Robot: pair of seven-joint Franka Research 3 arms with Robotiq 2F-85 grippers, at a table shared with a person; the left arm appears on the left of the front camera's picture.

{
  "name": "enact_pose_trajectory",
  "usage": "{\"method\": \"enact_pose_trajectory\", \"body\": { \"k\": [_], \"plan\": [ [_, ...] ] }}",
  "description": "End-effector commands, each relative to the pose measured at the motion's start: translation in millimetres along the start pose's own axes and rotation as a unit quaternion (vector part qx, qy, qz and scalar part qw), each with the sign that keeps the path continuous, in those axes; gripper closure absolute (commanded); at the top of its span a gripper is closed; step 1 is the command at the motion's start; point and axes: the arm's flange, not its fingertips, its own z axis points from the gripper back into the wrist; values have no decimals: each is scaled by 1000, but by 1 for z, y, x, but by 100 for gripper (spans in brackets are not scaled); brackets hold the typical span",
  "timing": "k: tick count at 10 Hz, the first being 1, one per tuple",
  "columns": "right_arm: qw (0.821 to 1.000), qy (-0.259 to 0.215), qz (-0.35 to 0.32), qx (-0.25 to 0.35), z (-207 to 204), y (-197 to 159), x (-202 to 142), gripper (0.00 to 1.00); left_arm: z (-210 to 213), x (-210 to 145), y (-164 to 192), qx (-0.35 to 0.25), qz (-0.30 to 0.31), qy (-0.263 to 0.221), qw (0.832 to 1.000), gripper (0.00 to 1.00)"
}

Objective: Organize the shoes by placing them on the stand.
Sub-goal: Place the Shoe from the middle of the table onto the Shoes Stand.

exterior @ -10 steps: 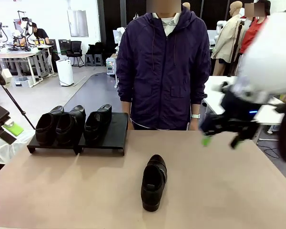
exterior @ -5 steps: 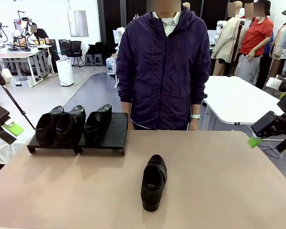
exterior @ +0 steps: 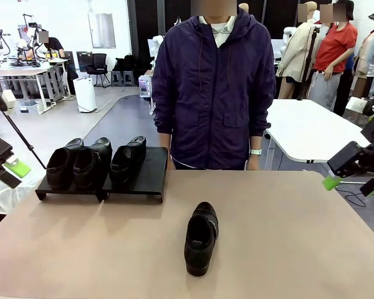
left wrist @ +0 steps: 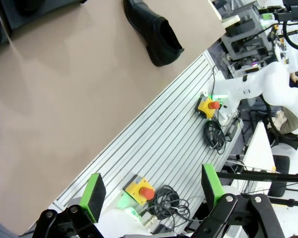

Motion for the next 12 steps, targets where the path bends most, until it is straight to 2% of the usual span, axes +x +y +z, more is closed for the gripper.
{"method": "enact_pose_trajectory", "body": {
  "k": [1, 4, 5, 7, 8, 9, 11, 12],
  "plan": [
    [1000, 5, 9, 13, 2, 2, 3, 0, -1, 1, -1, -1, 1, -4, 1000, 0],
    [1000, 5, 9, 13, 2, 2, 3, 0, 0, 0, 0, 0, 0, 0, 1000, 0],
    [1000, 5, 9, 13, 2, 2, 3, 0, -41, 38, -37, 12, -13, 59, 998, 0],
    [1000, 5, 9, 13, 2, 2, 3, 0, -115, 79, -88, 47, -11, 106, 993, 0],
    [1000, 5, 9, 13, 2, 2, 3, 0, -154, 92, -106, 96, 11, 114, 989, 0],
    [1000, 5, 9, 13, 2, 2, 3, 0, -199, 107, -121, 121, 21, 110, 986, 0],
    [1000, 5, 9, 13, 2, 2, 3, 0, -276, 130, -137, 158, 26, 117, 980, 0],
    [1000, 5, 9, 13, 2, 2, 3, 0, -313, 143, -141, 199, 40, 103, 974, 0]
  ]
}}
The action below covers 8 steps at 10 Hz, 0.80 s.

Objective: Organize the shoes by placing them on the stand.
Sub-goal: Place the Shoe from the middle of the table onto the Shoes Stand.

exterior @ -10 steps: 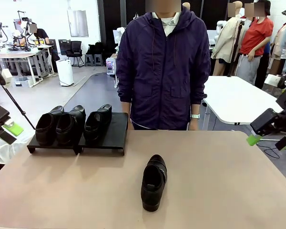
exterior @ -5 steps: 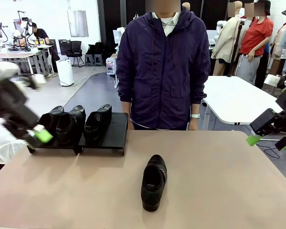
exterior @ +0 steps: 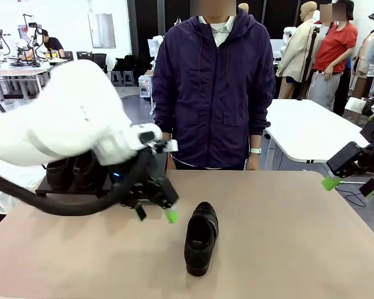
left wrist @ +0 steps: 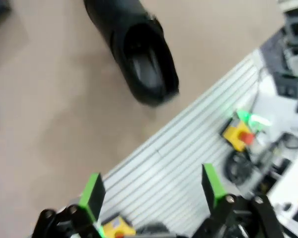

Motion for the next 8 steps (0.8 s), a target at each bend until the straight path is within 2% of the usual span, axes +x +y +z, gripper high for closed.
{"method": "enact_pose_trajectory", "body": {
  "k": [1, 3, 4, 8],
  "plan": [
    [1000, 3, 9, 14, 3, 1, 3, 0, -30, 39, -9, 63, 38, -9, 997, 0],
    [1000, 3, 9, 14, 3, 1, 3, 0, -56, 57, -14, 101, 61, -6, 993, 0],
    [1000, 3, 9, 14, 3, 1, 3, 0, -68, 66, -12, 127, 76, -21, 989, 0],
    [1000, 3, 9, 14, 3, 1, 3, 0, -121, 93, -10, 150, 97, -94, 979, 0]
  ]
}}
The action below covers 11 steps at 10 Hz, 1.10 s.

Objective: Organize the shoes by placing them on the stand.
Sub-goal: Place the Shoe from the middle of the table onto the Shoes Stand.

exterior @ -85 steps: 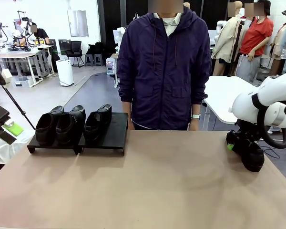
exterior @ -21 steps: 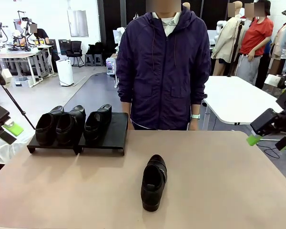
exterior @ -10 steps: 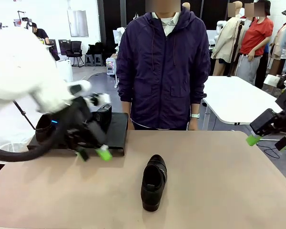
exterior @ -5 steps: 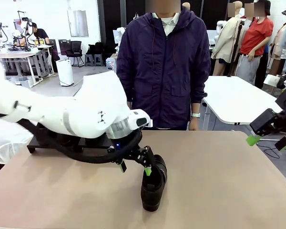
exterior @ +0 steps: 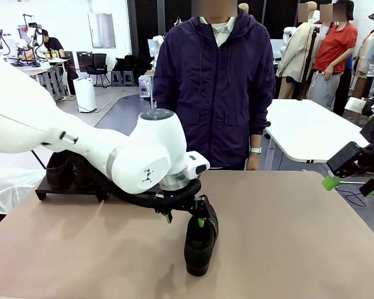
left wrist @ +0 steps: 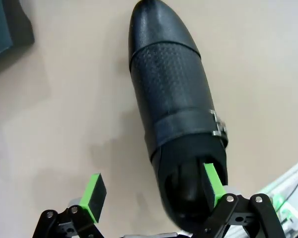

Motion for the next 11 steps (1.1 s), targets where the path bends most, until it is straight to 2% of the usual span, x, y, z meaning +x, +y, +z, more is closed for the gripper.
{"method": "enact_pose_trajectory", "body": {
  "k": [1, 4, 5, 6, 7, 11],
  "plan": [
    [1000, 3, 9, 14, 3, 1, 3, 0, -19, 12, -11, 25, 17, -14, 999, 0],
    [1000, 3, 9, 14, 3, 1, 3, 0, -32, 10, -13, 54, 10, 3, 998, 0],
    [1000, 3, 9, 14, 3, 1, 3, 0, -32, 10, -15, 57, 14, -2, 998, 12],
    [1000, 3, 9, 14, 3, 1, 3, 0, -32, 10, -14, 58, 15, 2, 998, 72],
    [1000, 3, 9, 14, 3, 1, 3, 0, -32, 9, -14, 61, 16, -2, 998, 100],
    [1000, 3, 9, 14, 3, 1, 3, 0, -30, 8, -13, 65, 15, -5, 998, 100]
  ]
}}
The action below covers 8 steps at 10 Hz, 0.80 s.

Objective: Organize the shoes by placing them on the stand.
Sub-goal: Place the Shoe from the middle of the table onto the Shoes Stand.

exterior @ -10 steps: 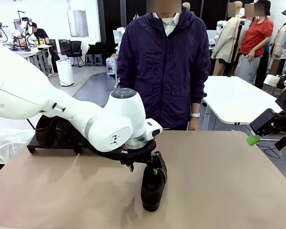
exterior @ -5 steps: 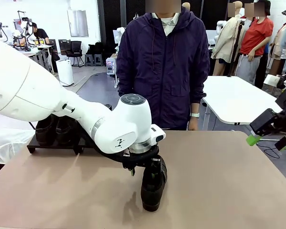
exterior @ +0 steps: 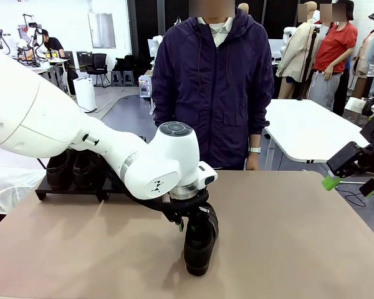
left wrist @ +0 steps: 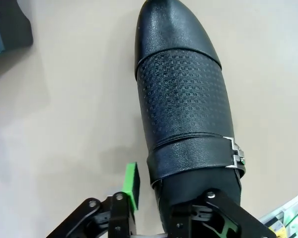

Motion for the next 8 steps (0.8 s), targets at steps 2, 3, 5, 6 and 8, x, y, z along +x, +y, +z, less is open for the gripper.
{"method": "enact_pose_trajectory", "body": {
  "k": [2, 3, 5, 6, 8],
  "plan": [
    [1000, 3, 9, 14, 3, 1, 3, 0, 8, 0, -2, 12, 6, -14, 1000, 100],
    [1000, 3, 9, 14, 3, 1, 3, 0, 15, 0, -1, 6, 3, -20, 1000, 100],
    [1000, 3, 9, 14, 3, 1, 3, 0, 42, -2, 2, -12, -8, -31, 999, 100],
    [1000, 3, 9, 14, 3, 1, 3, 0, 76, -4, 12, -24, -12, -42, 999, 100],
    [1000, 3, 9, 14, 3, 1, 3, 0, 146, -12, 46, -22, 5, -89, 996, 100]
  ]
}}
